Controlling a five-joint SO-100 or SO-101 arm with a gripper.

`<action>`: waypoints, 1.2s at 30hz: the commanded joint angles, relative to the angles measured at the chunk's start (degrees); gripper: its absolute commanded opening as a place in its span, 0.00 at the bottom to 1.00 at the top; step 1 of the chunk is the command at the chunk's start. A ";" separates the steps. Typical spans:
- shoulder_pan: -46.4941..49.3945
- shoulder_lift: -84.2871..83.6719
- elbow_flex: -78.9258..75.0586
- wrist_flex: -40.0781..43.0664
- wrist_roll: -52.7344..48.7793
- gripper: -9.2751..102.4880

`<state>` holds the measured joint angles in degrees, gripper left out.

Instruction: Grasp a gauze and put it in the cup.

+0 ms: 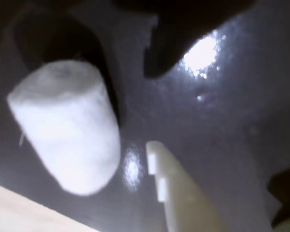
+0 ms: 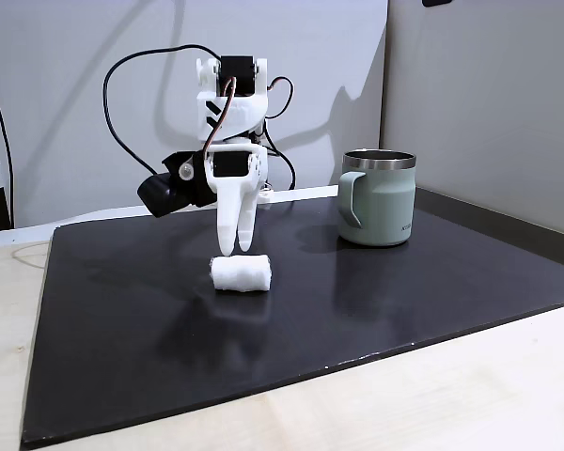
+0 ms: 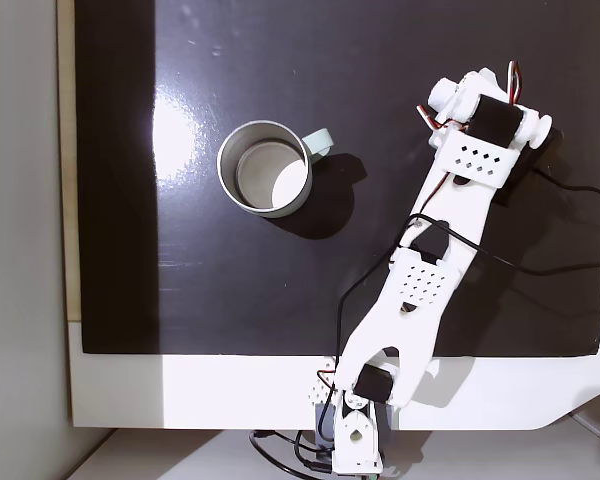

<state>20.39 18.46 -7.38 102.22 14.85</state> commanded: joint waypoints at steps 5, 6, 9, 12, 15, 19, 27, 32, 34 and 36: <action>-0.09 -3.69 -4.57 -3.25 0.00 0.41; -0.09 -4.57 -5.19 -3.34 0.18 0.41; -0.09 -6.42 -5.98 -3.69 0.70 0.40; -0.09 -7.38 -6.06 -3.78 1.49 0.37; 0.18 -8.44 -7.38 -3.78 2.02 0.27; 0.62 -9.23 -8.26 -3.87 2.20 0.16; 0.62 -6.86 -10.02 0.35 2.99 0.13; -0.18 4.13 -3.34 0.88 3.87 0.11; -0.44 9.14 -0.62 0.88 4.04 0.11; -0.62 14.15 1.76 0.88 4.13 0.12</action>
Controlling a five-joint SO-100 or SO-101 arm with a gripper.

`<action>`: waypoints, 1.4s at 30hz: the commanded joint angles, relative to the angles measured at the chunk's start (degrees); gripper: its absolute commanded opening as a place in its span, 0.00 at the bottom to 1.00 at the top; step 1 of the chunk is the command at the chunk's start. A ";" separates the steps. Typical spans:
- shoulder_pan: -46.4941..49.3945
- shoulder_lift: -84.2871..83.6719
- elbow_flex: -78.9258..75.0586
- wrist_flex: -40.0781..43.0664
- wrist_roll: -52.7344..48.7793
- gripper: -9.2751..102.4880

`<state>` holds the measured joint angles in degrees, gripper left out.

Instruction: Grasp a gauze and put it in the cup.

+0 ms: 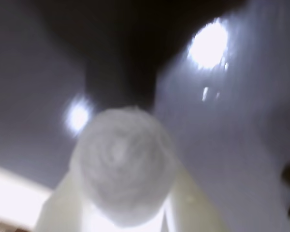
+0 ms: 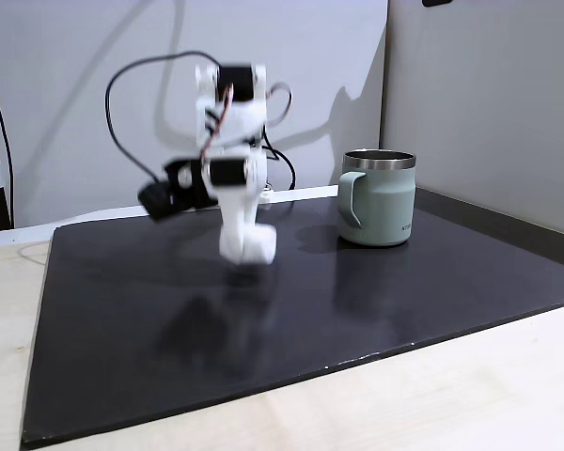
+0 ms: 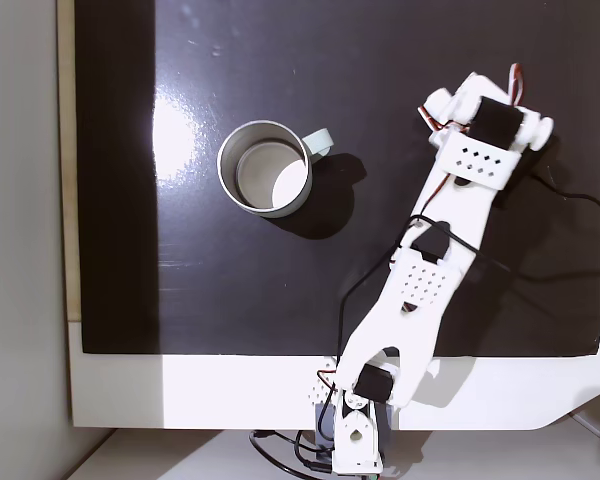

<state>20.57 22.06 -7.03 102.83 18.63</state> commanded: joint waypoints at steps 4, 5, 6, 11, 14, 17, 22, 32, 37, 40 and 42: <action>-1.41 20.21 6.42 0.26 0.18 0.12; -1.67 22.50 7.82 0.26 0.18 0.11; -1.85 24.70 9.14 0.26 0.09 0.11; -2.81 33.93 14.50 0.26 -1.23 0.11; -3.34 36.91 15.56 0.35 -1.85 0.11; -5.10 38.58 15.73 0.35 -2.46 0.11; -11.60 42.10 17.93 0.35 -3.69 0.10; -26.54 46.14 25.40 0.35 -8.79 0.09; -32.26 48.25 31.73 0.35 -11.43 0.09; -34.80 50.01 36.30 0.44 -13.18 0.09; -36.04 51.33 39.81 0.44 -14.33 0.09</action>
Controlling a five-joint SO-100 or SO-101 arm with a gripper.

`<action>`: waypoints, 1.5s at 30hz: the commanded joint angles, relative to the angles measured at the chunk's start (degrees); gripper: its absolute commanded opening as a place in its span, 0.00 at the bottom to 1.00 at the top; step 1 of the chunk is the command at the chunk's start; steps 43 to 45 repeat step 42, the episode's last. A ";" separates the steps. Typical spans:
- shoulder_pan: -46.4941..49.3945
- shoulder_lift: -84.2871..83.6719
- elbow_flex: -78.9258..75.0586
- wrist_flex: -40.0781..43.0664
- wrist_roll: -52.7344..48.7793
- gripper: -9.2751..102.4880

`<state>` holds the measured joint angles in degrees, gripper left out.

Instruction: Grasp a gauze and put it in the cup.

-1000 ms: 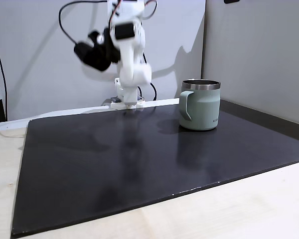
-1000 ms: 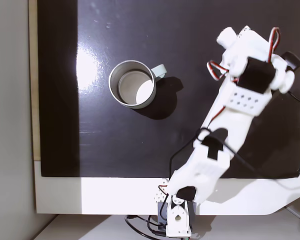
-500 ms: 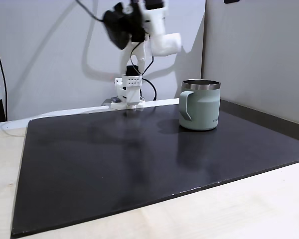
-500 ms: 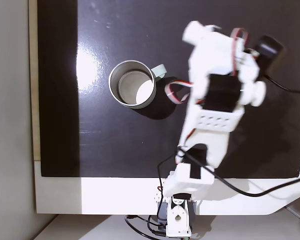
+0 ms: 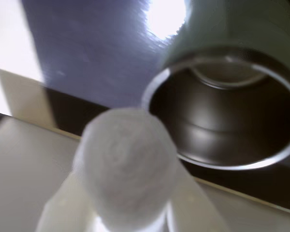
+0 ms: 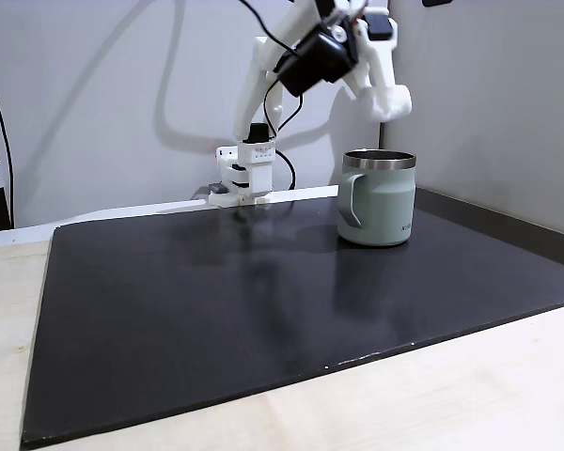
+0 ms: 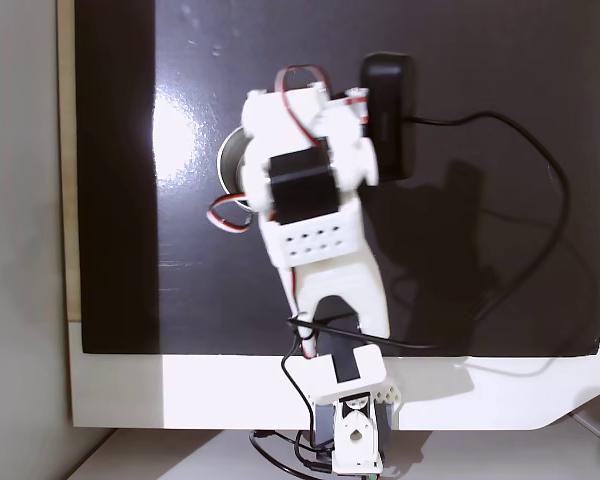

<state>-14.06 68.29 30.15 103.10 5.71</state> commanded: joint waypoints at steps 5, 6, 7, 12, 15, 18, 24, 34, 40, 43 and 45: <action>-2.90 7.12 8.79 0.18 -3.08 0.09; -2.99 7.47 9.67 0.18 -3.25 0.09; -3.08 7.65 10.46 0.18 -3.43 0.09; -2.37 7.82 12.66 0.18 -3.96 0.09; -2.29 7.82 13.89 0.18 -4.04 0.09; -2.46 7.73 14.41 0.18 -4.39 0.09; -3.52 8.35 17.05 0.18 -7.38 0.22; -5.10 10.20 20.92 0.18 -7.38 0.38; -4.83 10.28 21.18 0.18 -7.38 0.38; -4.66 10.28 21.27 0.18 -7.38 0.38; -4.66 10.28 21.27 0.18 -7.38 0.38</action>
